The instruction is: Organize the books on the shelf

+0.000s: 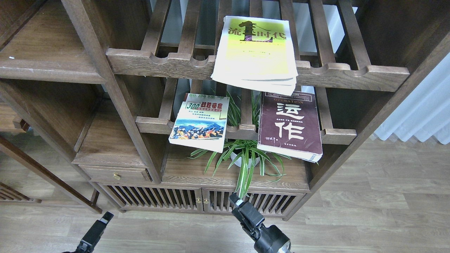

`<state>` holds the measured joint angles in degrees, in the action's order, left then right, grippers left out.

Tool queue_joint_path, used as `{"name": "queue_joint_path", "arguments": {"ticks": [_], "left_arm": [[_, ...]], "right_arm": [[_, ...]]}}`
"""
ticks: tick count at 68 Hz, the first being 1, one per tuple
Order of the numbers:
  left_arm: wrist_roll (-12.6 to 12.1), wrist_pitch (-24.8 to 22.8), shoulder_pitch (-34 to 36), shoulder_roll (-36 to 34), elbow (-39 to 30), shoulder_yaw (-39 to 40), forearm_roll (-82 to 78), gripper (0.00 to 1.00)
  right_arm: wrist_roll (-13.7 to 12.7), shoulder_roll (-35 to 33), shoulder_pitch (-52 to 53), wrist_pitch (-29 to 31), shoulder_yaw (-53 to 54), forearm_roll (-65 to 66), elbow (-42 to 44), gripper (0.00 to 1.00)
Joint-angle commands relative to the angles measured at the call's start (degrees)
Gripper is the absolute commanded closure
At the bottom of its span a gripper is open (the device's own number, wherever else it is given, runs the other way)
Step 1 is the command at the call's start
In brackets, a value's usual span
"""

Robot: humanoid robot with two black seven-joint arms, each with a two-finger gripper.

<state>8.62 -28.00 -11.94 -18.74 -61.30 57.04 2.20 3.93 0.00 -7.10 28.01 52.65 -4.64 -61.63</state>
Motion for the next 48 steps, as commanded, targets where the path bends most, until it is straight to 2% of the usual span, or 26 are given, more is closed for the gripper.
{"name": "queue_joint_path", "arguments": {"ticks": [1, 28, 34, 36, 42, 48], "left_arm": [[-0.01, 0.00, -0.01, -0.07, 0.92, 0.35, 0.00, 0.00], [-0.01, 0.00, -0.10, -0.07, 2.85, 2.99, 0.09, 0.00], [-0.01, 0.00, -0.01, -0.07, 3.38, 3.34, 0.09, 0.00], [-0.01, 0.00, -0.10, -0.07, 3.38, 3.43, 0.09, 0.00], [-0.01, 0.00, -0.10, -0.16, 3.38, 3.43, 0.53, 0.00], [-0.10, 0.00, -0.10, -0.34, 3.47, 3.43, 1.41, 0.00]], "right_arm": [[1.34, 0.00, 2.35, -0.01, 2.19, -0.80, 0.46, 0.01], [3.01, 0.00, 6.14, -0.01, 6.06, -4.06, 0.73, 0.01], [4.76, 0.00, 7.01, -0.01, 7.29, -5.20, 0.81, 0.02], [6.08, 0.00, 7.89, -0.01, 8.07, -6.86, 1.16, 0.06], [7.31, 0.00, 8.86, -0.01, 8.25, -9.32, 1.52, 0.10], [7.49, 0.00, 9.04, -0.01, 8.34, -10.30, 1.52, 0.16]]}}
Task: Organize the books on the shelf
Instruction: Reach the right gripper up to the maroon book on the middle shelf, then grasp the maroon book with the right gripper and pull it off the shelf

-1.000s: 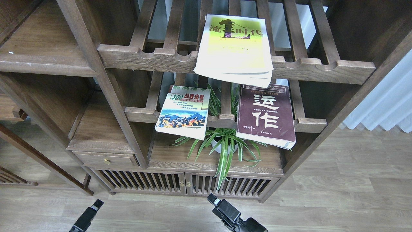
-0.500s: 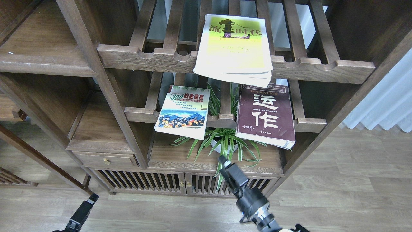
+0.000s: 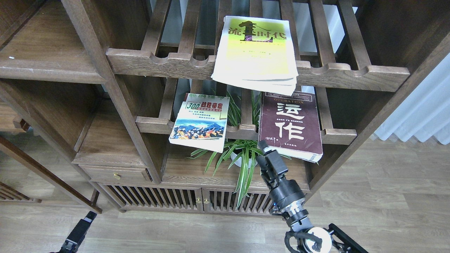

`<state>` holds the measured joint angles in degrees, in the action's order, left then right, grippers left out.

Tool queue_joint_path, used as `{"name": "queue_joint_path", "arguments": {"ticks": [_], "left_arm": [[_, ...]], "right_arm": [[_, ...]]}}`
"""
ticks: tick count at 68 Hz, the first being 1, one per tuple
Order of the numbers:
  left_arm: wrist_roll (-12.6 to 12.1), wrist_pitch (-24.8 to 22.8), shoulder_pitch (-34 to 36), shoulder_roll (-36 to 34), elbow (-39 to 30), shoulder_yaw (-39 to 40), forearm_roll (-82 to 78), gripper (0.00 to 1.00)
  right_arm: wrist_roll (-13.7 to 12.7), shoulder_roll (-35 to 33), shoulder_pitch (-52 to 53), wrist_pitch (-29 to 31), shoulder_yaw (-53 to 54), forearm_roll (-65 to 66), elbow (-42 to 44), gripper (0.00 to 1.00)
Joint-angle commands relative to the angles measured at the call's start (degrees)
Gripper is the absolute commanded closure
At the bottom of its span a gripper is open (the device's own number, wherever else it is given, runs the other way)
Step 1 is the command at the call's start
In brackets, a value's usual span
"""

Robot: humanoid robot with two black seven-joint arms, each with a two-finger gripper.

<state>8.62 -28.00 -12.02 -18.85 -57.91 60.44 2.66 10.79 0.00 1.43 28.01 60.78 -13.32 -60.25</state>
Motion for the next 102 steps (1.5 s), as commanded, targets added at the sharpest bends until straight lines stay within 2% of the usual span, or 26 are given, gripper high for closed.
{"name": "queue_joint_path", "arguments": {"ticks": [1, 8, 13, 19, 24, 25, 27, 28, 31, 48, 66, 81, 102], "left_arm": [[-0.01, 0.00, 0.07, -0.22, 0.08, 0.03, 1.03, 0.00], [-0.01, 0.00, 0.16, -0.31, 0.08, 0.29, 1.29, 0.00], [-0.01, 0.00, 0.33, -0.40, 0.08, 0.82, 1.29, 0.00], [-0.09, 0.00, 0.34, -0.40, 0.08, 0.99, 1.29, 0.00], [-0.01, 0.00, 0.42, -0.40, 0.25, 0.99, 1.29, 0.00], [-0.01, 0.00, 0.42, -0.40, 0.34, 0.99, 1.29, 0.00], [-0.01, 0.00, 0.42, -0.40, 0.43, 0.99, 1.29, 0.00], [-0.01, 0.00, 0.42, -0.40, 0.43, 0.99, 1.29, 0.00], [-0.01, 0.00, 0.42, -0.40, 0.51, 0.99, 1.29, 0.00], [-0.09, 0.00, 0.42, -0.22, 0.69, 0.64, 1.29, 0.00], [-0.88, 0.00, -0.46, 0.04, 0.78, -1.29, 1.29, 0.00], [-0.53, 0.00, -0.37, 0.21, 0.69, -4.54, 1.38, 0.00], [-0.45, 0.00, -0.28, 0.92, 0.78, -5.07, 1.29, 0.00]], "right_arm": [[0.64, 0.00, 0.50, -0.01, 0.21, -1.71, 0.13, 0.17], [0.64, 0.00, 0.41, -0.01, 0.74, -1.89, 0.75, 0.23], [0.90, 0.00, 0.24, -0.01, 1.00, -2.33, 1.10, 0.38], [2.04, 0.00, 0.06, -0.01, 1.18, -3.73, 1.27, 0.48], [2.57, 0.00, -0.20, -0.01, 1.44, -4.35, 1.27, 0.63], [2.66, 0.00, -0.38, -0.01, 1.79, -4.61, 1.36, 0.71], [2.66, 0.00, -0.55, -0.01, 2.06, -4.79, 1.36, 0.77], [2.75, 0.00, -0.81, -0.01, 2.49, -5.23, 1.36, 0.84], [2.84, 0.00, -1.26, -0.01, 3.20, -5.93, 1.54, 0.95], [2.31, 0.00, -1.96, -0.01, 2.59, -6.37, 1.54, 0.97], [1.69, 0.00, -11.53, -0.01, -1.46, -3.03, -3.65, 0.98], [1.61, 0.00, -18.38, -0.01, -4.00, -1.98, -3.91, 0.98], [1.61, 0.00, -21.82, -0.01, -9.45, -1.98, -2.86, 0.97]]}}
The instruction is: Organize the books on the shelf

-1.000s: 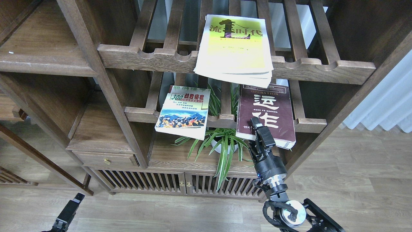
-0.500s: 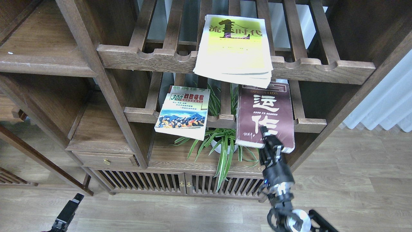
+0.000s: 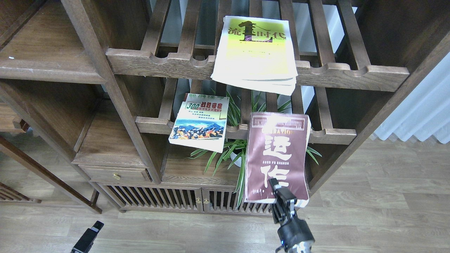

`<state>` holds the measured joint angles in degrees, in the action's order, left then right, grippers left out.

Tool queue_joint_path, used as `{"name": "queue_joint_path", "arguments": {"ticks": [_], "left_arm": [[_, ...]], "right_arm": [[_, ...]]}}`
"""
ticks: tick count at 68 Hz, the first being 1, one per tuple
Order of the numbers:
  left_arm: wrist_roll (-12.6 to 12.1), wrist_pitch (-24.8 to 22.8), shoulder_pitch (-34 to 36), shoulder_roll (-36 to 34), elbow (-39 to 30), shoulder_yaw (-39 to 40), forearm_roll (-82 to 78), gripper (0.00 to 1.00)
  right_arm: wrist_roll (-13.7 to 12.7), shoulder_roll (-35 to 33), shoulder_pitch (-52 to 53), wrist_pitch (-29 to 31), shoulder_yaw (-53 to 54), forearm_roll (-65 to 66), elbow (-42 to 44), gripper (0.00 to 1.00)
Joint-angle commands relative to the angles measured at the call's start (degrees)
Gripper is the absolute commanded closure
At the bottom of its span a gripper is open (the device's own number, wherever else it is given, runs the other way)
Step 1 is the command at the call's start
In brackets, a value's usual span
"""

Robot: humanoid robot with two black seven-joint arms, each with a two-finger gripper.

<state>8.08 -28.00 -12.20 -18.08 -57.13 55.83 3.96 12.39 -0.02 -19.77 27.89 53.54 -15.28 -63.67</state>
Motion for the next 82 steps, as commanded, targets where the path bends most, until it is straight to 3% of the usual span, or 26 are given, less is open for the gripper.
{"name": "queue_joint_path", "arguments": {"ticks": [1, 8, 18, 39, 65, 73, 82], "left_arm": [[0.10, 0.00, -0.11, 0.15, 0.00, -0.63, 0.08, 0.00], [0.27, 0.00, -0.11, 0.15, -0.09, -3.09, 0.26, 0.00], [0.45, 0.00, -0.02, 2.08, -0.17, -6.78, 0.70, 0.00], [0.80, 0.00, -0.02, 9.46, -0.96, -9.25, 3.86, 0.00], [0.71, 0.00, 1.56, 11.49, -0.79, -14.69, 5.09, 0.01], [0.63, 0.00, 2.53, 12.54, -0.17, -16.54, 4.92, 0.10], [0.63, 0.00, 2.53, 12.63, -0.09, -17.42, 4.92, 0.13]], "right_arm": [[0.01, 0.02, -0.62, 0.11, -2.47, -0.02, 0.65, 0.97], [-0.26, 0.02, -0.80, 0.11, -5.20, 0.07, 1.79, 0.97], [-6.05, 0.02, -0.09, 0.11, -8.80, 0.07, 2.93, 0.97], [-11.94, 0.02, 2.19, 0.11, -17.06, 0.16, 7.06, 0.97], [-13.18, 0.02, 2.10, 0.11, -20.58, 1.12, 7.68, 0.96], [-13.97, 0.02, 2.10, 0.11, -20.84, 1.30, 7.68, 0.96], [-14.14, 0.02, 1.93, 0.11, -20.84, 1.39, 7.59, 0.96]]}}
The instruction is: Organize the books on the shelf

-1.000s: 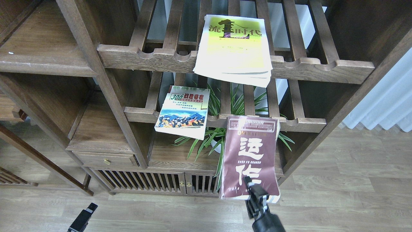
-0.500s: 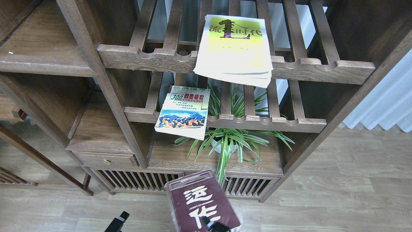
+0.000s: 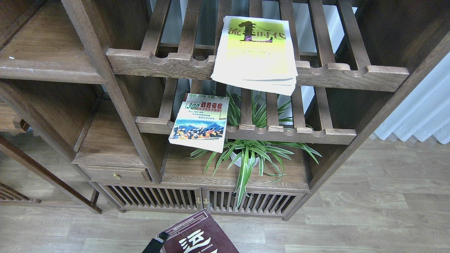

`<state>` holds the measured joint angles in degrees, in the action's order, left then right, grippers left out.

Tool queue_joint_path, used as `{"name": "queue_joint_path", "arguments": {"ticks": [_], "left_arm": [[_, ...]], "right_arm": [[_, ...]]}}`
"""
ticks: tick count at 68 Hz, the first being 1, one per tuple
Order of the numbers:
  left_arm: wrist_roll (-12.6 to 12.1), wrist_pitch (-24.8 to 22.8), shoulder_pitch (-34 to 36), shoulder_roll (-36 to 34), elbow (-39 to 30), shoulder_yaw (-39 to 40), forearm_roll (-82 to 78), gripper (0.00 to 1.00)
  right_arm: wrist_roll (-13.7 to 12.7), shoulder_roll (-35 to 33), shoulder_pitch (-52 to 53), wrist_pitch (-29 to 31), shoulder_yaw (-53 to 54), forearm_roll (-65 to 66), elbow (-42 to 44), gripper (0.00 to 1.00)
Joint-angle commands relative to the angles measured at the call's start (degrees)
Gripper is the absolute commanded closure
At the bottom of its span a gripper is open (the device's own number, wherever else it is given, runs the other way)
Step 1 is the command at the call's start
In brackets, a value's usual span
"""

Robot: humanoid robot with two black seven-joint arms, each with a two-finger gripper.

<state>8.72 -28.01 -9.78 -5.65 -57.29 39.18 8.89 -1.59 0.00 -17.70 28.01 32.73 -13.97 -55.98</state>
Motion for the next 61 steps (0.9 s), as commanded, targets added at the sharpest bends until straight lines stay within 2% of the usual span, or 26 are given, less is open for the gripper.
{"name": "queue_joint_path", "arguments": {"ticks": [1, 8, 11, 19, 24, 32, 52, 61], "left_arm": [[-0.02, 0.01, 0.11, 0.20, 0.08, -0.86, -0.01, 0.14], [-0.02, 0.01, 0.11, 0.38, 0.08, -1.47, 0.16, 0.23], [0.07, 0.01, 0.11, 0.38, 0.16, -1.56, 0.17, 0.31], [0.25, 0.01, 0.02, 0.38, 0.95, -1.47, 0.43, 0.60], [0.51, 0.01, 0.02, 0.29, 1.22, -1.47, 0.43, 0.75], [0.60, 0.01, 0.02, -0.15, 1.22, -1.74, 0.34, 0.92], [0.25, 0.01, 0.11, -0.85, 0.34, -3.06, 0.34, 0.94], [0.34, 0.01, -0.24, -3.84, -2.03, -2.97, 0.43, 0.94]], "right_arm": [[-0.17, 0.00, -0.14, -0.01, -0.03, 0.08, -0.09, 0.96], [-0.17, 0.00, -0.05, -0.01, -0.03, 0.08, -0.09, 0.96], [-0.17, 0.00, -0.14, -0.01, -0.03, 0.08, -0.09, 0.96], [-0.17, 0.00, -0.14, -0.01, 0.14, 0.08, 0.00, 0.96], [-0.17, 0.00, -0.14, -0.01, 0.14, 0.08, 0.00, 0.96], [-0.17, 0.00, -0.05, -0.01, 0.32, 0.00, 0.17, 0.96], [0.27, 0.00, 0.03, -0.01, 1.99, -0.27, 1.14, 0.96], [0.45, 0.00, 0.12, -0.01, 2.78, -0.44, 1.14, 0.96]]}}
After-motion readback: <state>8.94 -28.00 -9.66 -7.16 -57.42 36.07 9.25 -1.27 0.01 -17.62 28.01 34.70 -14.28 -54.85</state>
